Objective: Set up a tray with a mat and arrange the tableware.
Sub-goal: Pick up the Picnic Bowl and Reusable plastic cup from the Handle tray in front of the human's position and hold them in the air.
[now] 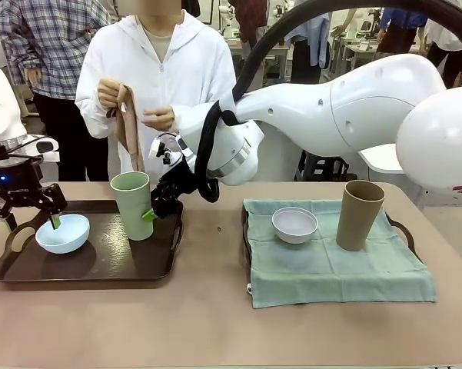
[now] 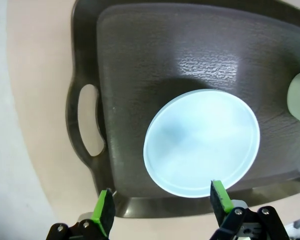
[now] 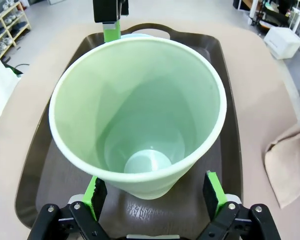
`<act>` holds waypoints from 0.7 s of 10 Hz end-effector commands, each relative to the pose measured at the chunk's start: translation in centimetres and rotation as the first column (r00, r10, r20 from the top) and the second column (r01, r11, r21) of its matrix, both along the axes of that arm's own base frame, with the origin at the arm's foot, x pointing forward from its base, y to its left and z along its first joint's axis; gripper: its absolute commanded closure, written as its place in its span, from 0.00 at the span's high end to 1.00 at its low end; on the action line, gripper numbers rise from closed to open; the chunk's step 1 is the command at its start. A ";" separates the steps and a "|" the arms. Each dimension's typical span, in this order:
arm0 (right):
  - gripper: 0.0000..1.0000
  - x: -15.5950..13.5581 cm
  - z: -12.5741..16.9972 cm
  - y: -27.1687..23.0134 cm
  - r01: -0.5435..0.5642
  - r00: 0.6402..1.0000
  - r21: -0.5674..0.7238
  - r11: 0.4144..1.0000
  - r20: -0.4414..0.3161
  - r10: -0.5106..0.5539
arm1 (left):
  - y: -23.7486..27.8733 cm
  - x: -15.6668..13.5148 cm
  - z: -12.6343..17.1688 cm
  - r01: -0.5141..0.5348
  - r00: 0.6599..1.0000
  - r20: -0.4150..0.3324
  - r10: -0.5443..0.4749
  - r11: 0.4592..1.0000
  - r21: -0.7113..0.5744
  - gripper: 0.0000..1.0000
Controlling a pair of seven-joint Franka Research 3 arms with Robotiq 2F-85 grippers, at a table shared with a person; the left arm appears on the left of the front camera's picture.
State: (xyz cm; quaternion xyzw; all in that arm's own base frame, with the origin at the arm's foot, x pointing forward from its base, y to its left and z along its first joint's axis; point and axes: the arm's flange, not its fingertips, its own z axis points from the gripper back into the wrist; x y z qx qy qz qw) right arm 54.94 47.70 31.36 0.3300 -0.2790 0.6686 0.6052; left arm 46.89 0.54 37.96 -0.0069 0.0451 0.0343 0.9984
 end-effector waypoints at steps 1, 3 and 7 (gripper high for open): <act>1.00 0.7 0.1 0.9 0.016 1.000 -0.005 1.000 -0.014 -0.017 | 0.1 0.0 -1.1 0.026 1.000 -0.017 -0.026 1.000 0.007 1.00; 1.00 0.7 0.1 1.5 0.008 1.000 -0.002 1.000 -0.021 -0.008 | 0.2 0.1 -2.0 0.026 0.999 -0.035 -0.026 0.999 0.022 1.00; 1.00 0.8 -0.3 2.8 -0.020 0.998 -0.006 1.000 -0.053 0.020 | 0.4 0.6 -2.8 0.021 1.000 -0.020 -0.020 1.000 0.011 1.00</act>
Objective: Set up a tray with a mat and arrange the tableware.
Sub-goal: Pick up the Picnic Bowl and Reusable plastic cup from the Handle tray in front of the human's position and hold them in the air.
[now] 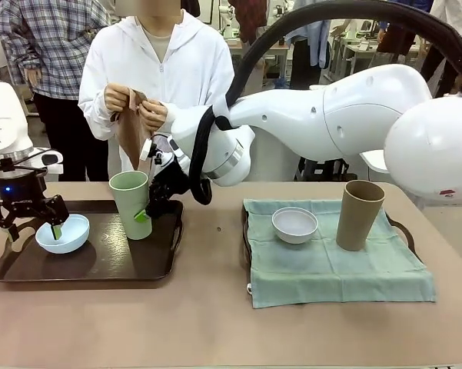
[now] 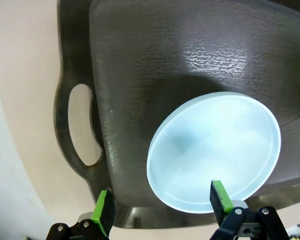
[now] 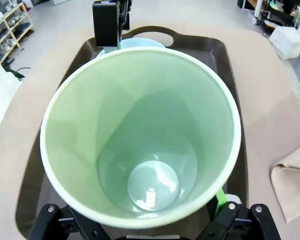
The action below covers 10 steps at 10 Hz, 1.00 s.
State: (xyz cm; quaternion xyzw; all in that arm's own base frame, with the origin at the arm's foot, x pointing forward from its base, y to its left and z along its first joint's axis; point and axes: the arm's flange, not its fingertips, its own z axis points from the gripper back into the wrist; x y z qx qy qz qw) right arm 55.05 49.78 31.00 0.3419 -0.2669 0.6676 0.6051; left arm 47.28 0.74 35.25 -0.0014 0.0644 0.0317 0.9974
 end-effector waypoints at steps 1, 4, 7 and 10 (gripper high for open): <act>1.00 0.8 0.1 0.9 -0.010 1.000 -0.006 1.000 -0.026 0.010 | 0.2 0.5 -0.2 0.012 1.000 0.019 -0.012 1.000 -0.004 1.00; 1.00 0.1 -0.4 2.0 -0.050 0.998 -0.022 0.998 -0.050 0.049 | 0.2 0.9 -0.5 0.009 0.999 0.046 -0.007 0.999 -0.036 1.00; 1.00 0.1 -0.5 2.2 -0.063 0.997 -0.021 0.998 -0.055 0.061 | 0.6 1.4 -0.8 0.025 0.998 0.054 -0.022 0.999 -0.047 1.00; 0.40 0.5 -0.6 2.0 -0.072 0.996 -0.014 0.997 -0.052 0.071 | 0.7 1.8 -1.2 0.047 0.998 0.051 -0.044 0.998 -0.044 0.59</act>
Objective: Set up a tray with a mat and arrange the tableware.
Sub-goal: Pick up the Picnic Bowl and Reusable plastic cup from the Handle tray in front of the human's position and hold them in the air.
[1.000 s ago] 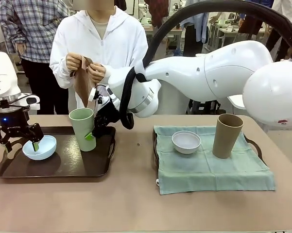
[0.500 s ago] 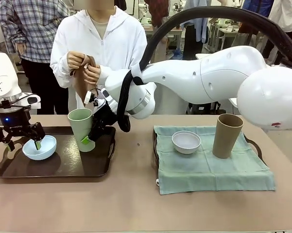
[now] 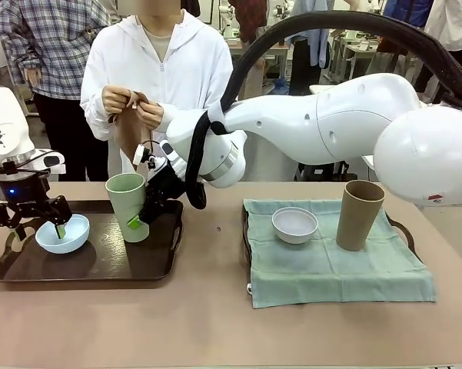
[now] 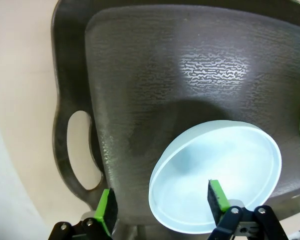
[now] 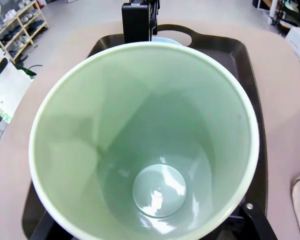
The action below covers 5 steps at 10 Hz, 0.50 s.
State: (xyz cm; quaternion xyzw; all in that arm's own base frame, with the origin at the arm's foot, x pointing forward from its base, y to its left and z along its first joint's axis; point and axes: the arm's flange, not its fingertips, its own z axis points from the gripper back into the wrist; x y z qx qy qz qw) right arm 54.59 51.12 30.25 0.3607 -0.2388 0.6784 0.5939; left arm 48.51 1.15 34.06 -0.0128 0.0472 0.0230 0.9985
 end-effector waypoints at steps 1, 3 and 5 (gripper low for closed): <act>0.00 0.9 0.0 0.5 -0.013 1.000 -0.003 1.000 -0.005 0.013 | 0.3 0.5 -0.2 0.037 0.999 0.021 -0.037 0.999 -0.022 0.45; 0.00 0.9 0.0 0.5 -0.006 1.000 -0.003 1.000 -0.006 0.006 | 0.5 0.5 -0.3 0.041 0.999 0.024 -0.040 0.999 -0.023 0.00; 0.00 0.9 -0.1 0.5 -0.004 1.000 -0.008 1.000 -0.005 0.004 | 0.6 0.3 -0.3 0.038 0.999 0.025 -0.038 0.999 -0.024 0.00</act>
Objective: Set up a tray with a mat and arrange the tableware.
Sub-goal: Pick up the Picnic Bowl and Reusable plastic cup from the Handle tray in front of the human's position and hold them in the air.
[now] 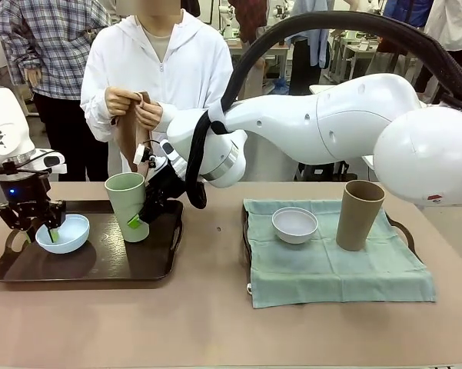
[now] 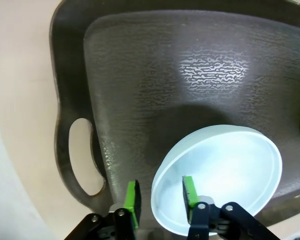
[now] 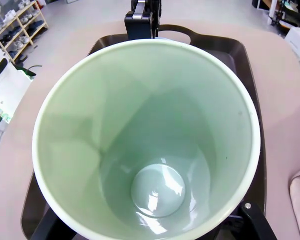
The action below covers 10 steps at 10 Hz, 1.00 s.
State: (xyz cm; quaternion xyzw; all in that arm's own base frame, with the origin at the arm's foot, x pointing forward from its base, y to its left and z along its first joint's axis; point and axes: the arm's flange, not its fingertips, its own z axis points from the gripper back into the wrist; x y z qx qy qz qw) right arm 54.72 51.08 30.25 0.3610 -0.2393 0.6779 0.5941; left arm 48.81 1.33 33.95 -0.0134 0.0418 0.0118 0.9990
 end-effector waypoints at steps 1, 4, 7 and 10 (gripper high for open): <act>0.00 0.8 -0.1 0.5 -0.003 1.000 -0.011 1.000 -0.004 0.002 | 0.5 0.0 -0.1 0.015 1.000 0.013 -0.015 1.000 -0.022 0.00; 0.21 0.8 -0.2 0.3 0.003 1.000 -0.017 1.000 -0.005 -0.003 | 0.4 -0.2 -0.2 0.015 1.000 0.007 -0.014 1.000 -0.016 0.00; 0.00 0.8 -0.1 0.1 0.004 1.000 -0.012 1.000 -0.006 -0.004 | 0.3 -0.2 -0.2 0.009 1.000 0.003 -0.009 1.000 -0.004 0.00; 0.00 -0.6 3.2 -1.0 -0.001 0.999 -0.023 1.000 -0.054 0.000 | 0.0 -1.3 1.7 -0.023 0.999 -0.046 0.023 1.000 0.011 0.00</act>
